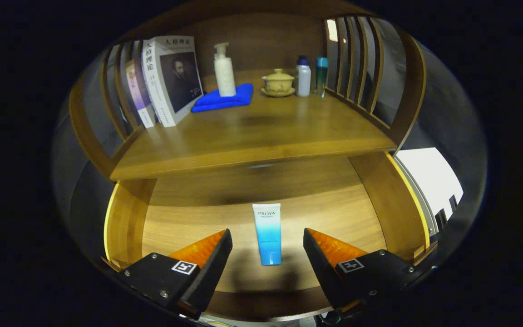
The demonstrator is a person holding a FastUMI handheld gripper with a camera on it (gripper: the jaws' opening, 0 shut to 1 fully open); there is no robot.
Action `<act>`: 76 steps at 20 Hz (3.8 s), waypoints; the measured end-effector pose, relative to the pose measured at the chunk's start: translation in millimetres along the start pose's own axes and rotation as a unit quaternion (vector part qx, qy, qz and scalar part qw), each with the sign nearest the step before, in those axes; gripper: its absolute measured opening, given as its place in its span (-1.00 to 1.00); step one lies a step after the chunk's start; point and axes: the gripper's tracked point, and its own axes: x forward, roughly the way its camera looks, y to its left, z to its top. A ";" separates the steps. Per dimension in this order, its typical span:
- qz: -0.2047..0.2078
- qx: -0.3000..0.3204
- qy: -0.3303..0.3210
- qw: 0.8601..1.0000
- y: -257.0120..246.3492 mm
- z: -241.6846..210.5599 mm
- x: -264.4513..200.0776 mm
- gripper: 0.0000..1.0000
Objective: Pull open the drawer, take out the items inside it, and place them on the countertop above the cabinet.
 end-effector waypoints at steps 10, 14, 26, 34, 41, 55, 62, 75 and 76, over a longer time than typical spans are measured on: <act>-0.023 -0.047 0.102 0.993 -10.5 -34.6 49.6 0.74; -0.021 -0.042 0.112 0.993 -11.3 -38.5 56.3 0.53; -0.039 -0.026 0.113 0.993 -22.2 -51.3 62.3 -0.17; -0.060 -0.085 0.056 0.993 -32.5 -40.4 38.0 -0.26; -0.058 -0.132 -0.043 0.989 -32.8 -7.6 -2.9 -0.25; -0.003 -0.177 -0.203 0.963 25.1 54.8 -74.7 -0.25; -0.018 -0.170 -0.236 0.957 26.3 112.1 -71.0 -0.26; 0.009 -0.125 -0.209 0.970 37.7 179.9 15.8 -0.24; 0.007 -0.129 -0.207 0.970 38.0 180.2 22.5 -0.23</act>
